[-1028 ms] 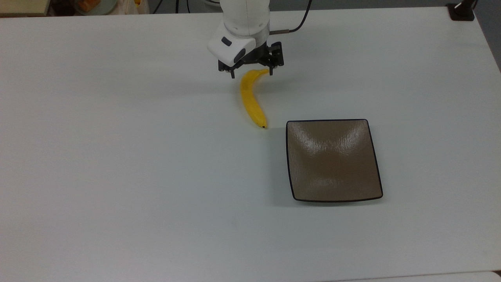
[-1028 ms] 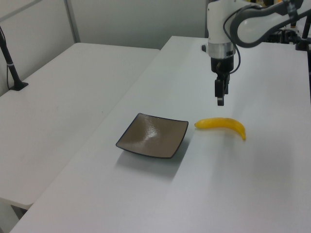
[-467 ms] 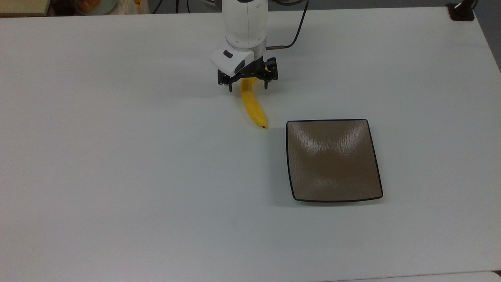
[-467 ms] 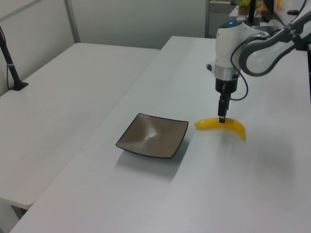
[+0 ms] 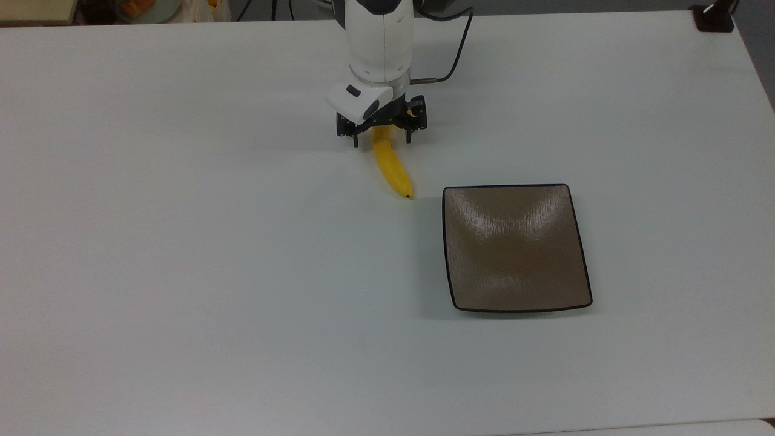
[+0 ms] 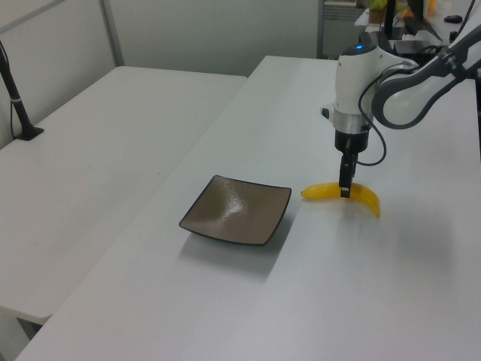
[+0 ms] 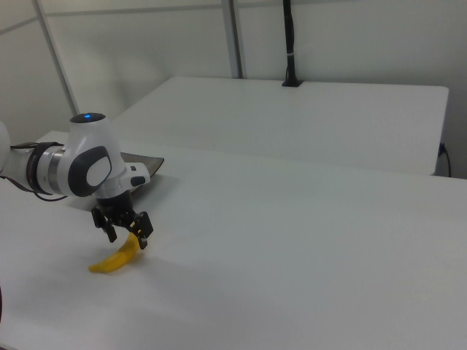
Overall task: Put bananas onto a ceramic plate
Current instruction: 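Close the gripper on the middle of the banana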
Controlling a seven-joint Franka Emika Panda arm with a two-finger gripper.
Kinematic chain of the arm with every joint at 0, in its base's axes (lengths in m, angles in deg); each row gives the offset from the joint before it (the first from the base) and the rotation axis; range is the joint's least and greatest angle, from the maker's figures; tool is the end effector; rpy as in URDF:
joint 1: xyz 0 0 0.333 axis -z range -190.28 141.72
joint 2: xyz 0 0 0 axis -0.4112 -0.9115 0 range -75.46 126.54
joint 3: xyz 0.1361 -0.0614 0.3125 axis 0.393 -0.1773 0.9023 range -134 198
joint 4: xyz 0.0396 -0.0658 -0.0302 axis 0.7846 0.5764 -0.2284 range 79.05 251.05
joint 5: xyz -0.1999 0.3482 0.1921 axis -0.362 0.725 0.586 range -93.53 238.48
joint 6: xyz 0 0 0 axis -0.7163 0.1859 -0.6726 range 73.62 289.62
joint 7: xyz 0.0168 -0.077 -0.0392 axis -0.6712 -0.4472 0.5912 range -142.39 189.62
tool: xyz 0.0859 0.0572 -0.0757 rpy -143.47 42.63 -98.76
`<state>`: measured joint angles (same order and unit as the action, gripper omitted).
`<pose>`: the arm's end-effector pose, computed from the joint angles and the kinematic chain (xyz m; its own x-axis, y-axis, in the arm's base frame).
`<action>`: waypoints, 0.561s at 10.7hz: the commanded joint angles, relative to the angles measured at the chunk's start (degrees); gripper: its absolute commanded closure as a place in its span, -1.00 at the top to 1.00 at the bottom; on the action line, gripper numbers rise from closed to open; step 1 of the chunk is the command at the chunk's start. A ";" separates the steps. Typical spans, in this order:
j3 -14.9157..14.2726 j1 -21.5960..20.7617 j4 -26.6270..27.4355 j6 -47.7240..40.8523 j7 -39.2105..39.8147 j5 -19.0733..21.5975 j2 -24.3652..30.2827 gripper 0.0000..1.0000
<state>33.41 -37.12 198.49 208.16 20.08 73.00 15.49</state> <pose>0.5854 0.1489 0.2906 0.9838 0.1792 0.0002 0.1792 -0.9838 -0.0111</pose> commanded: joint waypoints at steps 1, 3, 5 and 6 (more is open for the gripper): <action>0.08 -0.26 0.93 1.81 0.45 -0.79 0.02 0.65; 0.08 -0.17 0.93 1.81 0.54 -0.79 0.02 0.39; 0.08 -0.26 1.11 1.81 0.80 -0.79 -0.06 0.13; 0.08 -0.17 1.28 1.81 1.07 -0.79 -0.06 -0.02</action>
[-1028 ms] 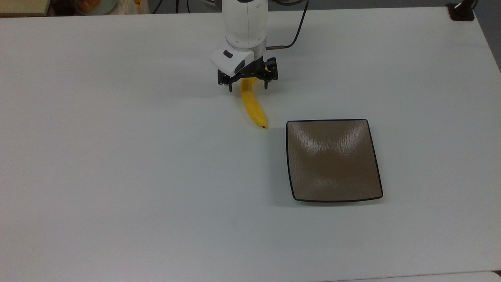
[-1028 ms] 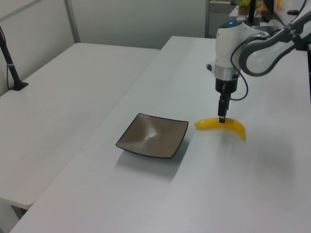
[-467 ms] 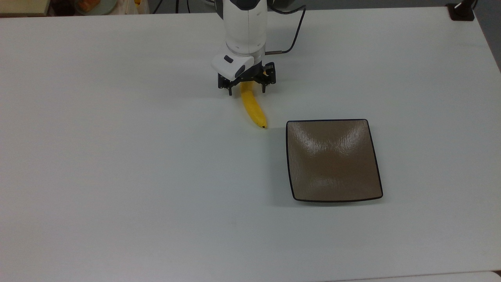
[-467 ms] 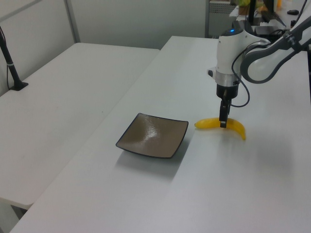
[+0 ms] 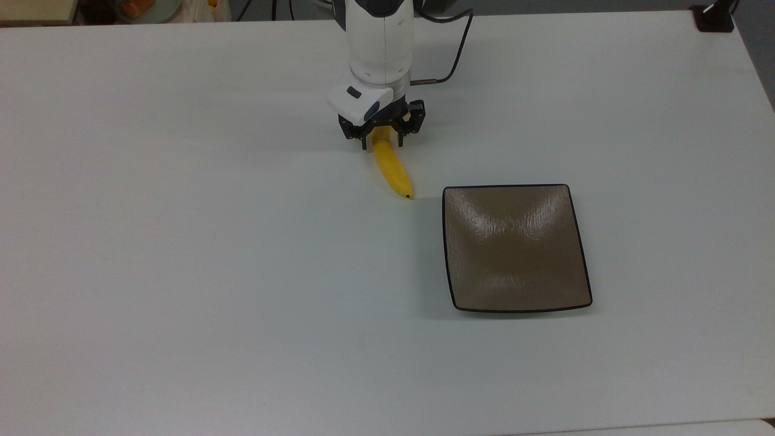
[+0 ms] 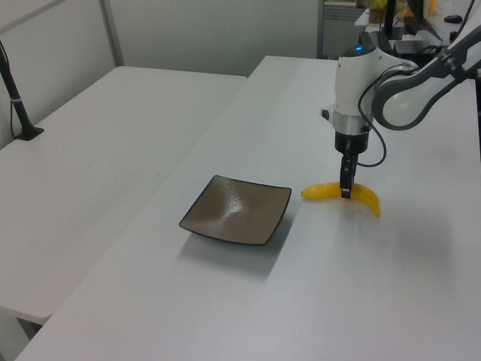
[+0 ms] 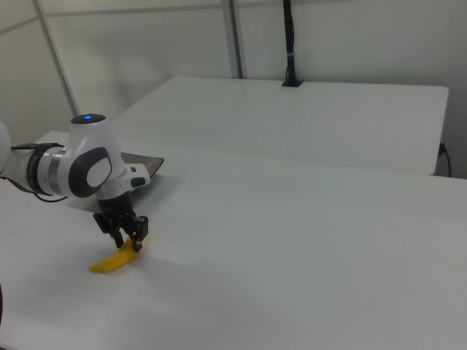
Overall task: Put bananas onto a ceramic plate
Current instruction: 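Close the gripper on the middle of the banana, then lift the grasped banana up off the table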
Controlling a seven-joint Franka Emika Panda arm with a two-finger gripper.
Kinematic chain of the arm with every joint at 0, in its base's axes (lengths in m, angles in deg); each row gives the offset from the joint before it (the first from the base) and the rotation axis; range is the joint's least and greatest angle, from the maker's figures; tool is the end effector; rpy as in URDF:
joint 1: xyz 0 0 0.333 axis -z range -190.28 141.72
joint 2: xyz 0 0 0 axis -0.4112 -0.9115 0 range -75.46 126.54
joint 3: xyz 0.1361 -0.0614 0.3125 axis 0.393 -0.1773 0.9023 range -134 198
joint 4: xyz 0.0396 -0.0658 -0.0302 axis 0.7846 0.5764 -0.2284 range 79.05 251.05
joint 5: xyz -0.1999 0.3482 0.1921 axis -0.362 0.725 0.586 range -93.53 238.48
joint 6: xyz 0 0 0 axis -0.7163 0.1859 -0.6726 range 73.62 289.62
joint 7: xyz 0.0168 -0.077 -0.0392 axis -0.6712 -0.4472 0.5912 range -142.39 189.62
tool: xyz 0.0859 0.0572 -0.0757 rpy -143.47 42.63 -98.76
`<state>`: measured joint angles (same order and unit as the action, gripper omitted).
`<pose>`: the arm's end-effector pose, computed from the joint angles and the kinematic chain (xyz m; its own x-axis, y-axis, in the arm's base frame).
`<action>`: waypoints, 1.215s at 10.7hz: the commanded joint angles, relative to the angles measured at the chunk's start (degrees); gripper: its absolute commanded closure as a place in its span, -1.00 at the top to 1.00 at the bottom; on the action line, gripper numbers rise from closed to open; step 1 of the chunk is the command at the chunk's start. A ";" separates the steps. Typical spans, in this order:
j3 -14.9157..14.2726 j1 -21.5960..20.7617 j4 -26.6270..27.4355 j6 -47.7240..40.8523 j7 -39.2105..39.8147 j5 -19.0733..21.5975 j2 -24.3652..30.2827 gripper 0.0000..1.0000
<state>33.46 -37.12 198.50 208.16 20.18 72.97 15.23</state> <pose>0.5850 0.1494 0.2878 0.9833 0.1821 -0.0045 0.1821 -0.9832 -0.0107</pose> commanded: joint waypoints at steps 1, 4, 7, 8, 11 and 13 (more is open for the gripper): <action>0.03 -0.16 1.35 1.81 1.15 -0.85 0.20 -0.19; 0.03 -0.25 1.18 0.93 1.15 -0.85 0.99 -1.00; 0.03 -0.08 -0.05 -3.26 1.24 -0.85 3.53 -1.00; 0.03 0.10 -1.19 -6.25 1.24 -0.85 4.76 -1.00; -0.06 1.24 -10.12 -19.85 2.73 -0.85 7.14 -1.00; -0.15 1.68 -18.47 -27.95 2.47 -0.32 6.97 -1.00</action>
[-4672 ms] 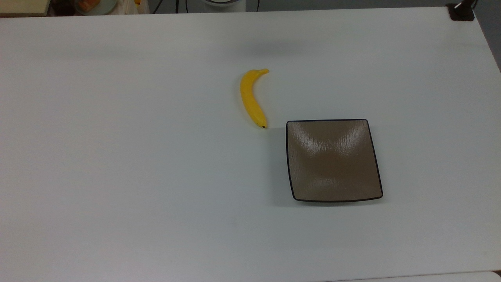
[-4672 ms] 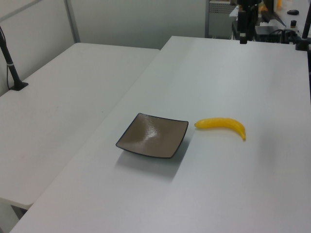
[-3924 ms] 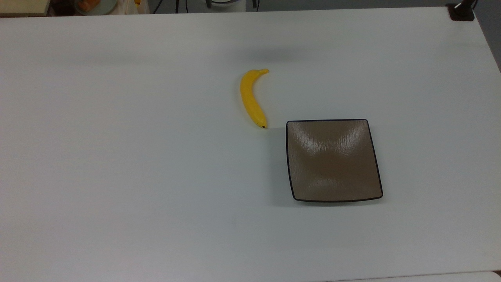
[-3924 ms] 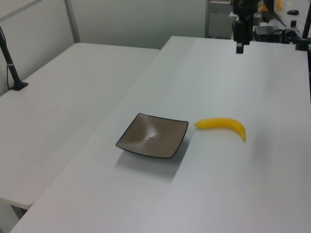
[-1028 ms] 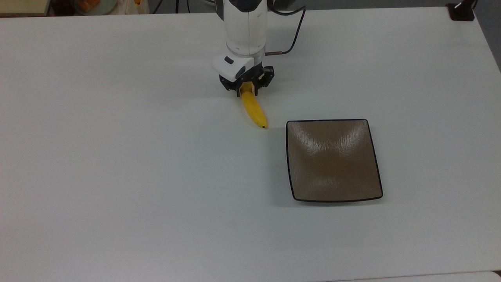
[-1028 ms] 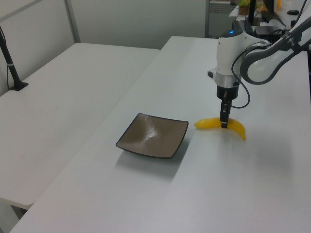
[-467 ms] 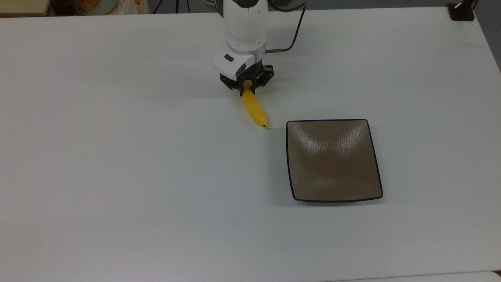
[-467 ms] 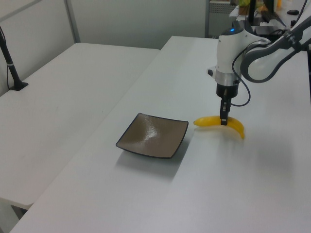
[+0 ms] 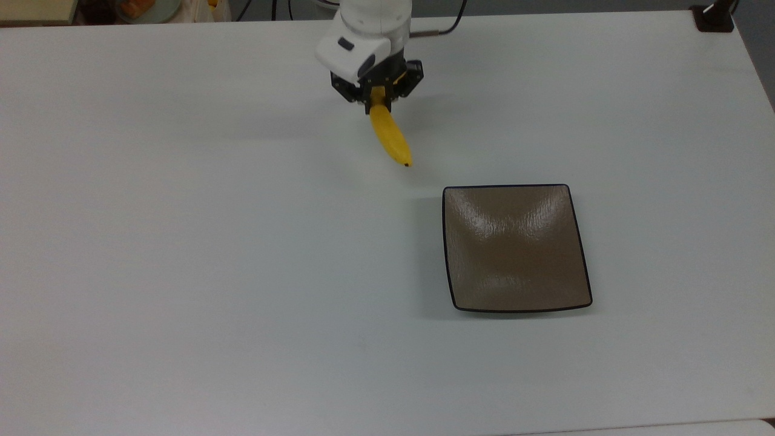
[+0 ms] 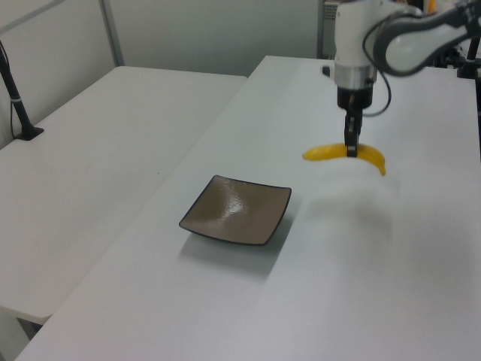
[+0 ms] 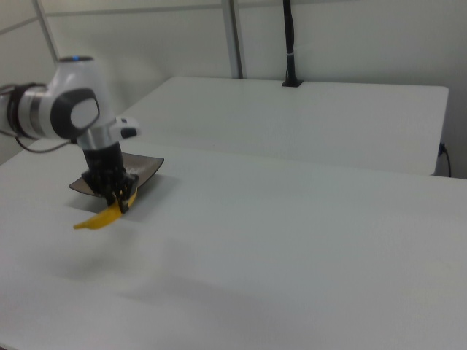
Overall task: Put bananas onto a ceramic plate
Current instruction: 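Lift the grasped banana up off the table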
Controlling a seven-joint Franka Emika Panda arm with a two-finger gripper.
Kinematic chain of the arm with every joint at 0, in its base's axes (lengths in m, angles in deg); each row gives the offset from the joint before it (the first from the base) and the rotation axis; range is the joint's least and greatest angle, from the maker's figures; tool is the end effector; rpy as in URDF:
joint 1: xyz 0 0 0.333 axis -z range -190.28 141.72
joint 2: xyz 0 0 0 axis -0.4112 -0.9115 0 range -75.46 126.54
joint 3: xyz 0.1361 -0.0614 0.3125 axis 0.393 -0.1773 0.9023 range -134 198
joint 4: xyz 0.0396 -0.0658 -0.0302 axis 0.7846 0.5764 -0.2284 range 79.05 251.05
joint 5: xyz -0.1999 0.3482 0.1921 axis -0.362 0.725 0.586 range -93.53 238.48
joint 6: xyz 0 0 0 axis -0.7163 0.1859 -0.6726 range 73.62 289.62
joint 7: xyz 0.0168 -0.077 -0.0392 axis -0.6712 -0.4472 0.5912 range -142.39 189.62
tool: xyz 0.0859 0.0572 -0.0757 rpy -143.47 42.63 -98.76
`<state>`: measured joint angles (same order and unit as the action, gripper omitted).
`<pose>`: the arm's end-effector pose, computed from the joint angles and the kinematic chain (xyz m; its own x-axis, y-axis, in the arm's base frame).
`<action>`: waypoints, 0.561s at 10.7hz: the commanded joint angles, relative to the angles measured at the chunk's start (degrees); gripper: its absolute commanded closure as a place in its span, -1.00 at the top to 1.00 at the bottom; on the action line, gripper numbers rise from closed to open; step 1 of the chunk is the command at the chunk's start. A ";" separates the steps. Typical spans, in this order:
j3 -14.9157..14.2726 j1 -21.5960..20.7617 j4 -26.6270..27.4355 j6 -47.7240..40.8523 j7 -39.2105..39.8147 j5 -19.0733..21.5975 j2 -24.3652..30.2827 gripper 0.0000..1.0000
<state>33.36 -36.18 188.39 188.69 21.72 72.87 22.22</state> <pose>0.5961 0.1409 0.4197 0.9800 0.1940 -0.0454 0.1939 -0.9810 -0.0062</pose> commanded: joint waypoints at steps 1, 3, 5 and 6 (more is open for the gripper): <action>-0.05 0.91 -12.14 -10.95 0.14 0.47 -0.37 -1.00; -0.05 0.91 -17.43 -14.38 0.04 3.80 -0.90 -1.00; -0.05 0.91 -19.73 -14.75 -1.87 5.40 -0.99 -1.00; 0.04 0.91 -20.61 -14.14 -4.59 5.66 -1.68 -1.00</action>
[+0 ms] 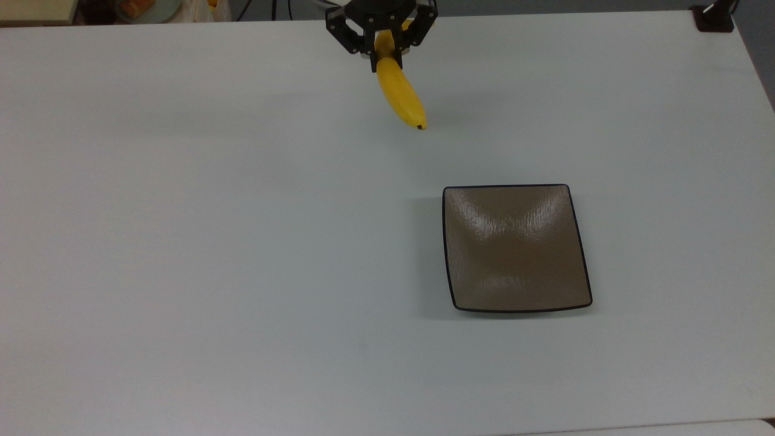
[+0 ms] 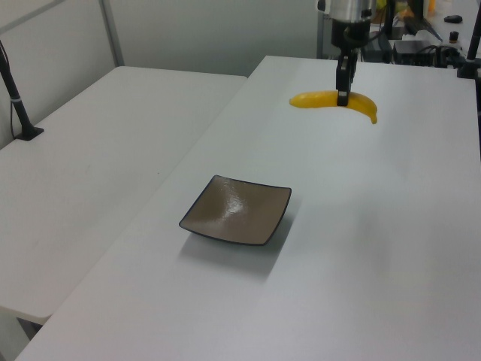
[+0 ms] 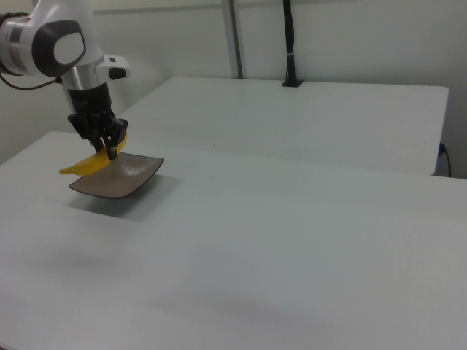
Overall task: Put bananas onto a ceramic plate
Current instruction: 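Carry the banana over the brown square plate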
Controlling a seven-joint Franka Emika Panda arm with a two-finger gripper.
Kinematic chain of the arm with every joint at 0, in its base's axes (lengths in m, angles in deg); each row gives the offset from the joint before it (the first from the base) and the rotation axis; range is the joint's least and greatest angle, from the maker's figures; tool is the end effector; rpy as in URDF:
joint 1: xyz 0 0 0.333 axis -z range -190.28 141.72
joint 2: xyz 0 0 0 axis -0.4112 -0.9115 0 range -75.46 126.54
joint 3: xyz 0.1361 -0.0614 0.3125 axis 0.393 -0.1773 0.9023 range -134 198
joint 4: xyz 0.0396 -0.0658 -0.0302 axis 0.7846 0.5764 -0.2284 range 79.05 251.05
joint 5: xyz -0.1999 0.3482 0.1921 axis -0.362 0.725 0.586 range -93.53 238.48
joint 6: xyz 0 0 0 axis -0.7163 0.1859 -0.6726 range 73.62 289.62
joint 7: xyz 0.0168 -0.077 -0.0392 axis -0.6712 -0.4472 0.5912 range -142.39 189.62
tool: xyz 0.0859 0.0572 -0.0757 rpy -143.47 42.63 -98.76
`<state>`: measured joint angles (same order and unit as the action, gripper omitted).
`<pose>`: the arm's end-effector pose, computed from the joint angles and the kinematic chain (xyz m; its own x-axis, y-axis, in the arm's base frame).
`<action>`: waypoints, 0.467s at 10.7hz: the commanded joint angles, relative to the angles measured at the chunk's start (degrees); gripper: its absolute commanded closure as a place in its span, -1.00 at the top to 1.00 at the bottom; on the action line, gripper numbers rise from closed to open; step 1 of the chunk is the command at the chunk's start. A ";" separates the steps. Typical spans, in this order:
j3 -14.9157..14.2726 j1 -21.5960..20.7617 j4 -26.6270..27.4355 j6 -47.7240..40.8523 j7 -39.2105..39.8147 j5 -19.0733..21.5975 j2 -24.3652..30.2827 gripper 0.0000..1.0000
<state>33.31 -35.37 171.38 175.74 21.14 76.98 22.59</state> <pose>0.6207 0.1449 0.5608 0.9872 0.1573 0.0281 0.1591 -0.9840 -0.0801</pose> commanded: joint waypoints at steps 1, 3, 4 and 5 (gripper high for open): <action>0.10 -0.24 -5.60 -0.84 -7.07 3.21 -3.72 -1.00; 0.18 -0.86 -6.67 4.66 -11.30 6.12 -6.53 -1.00; 0.18 -1.73 -6.76 8.79 -14.63 7.87 -8.20 -1.00; 0.18 -1.83 -6.68 13.01 -17.01 10.58 -9.78 -1.00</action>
<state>33.56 -36.03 166.62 181.74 10.32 83.17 17.07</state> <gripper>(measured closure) 0.692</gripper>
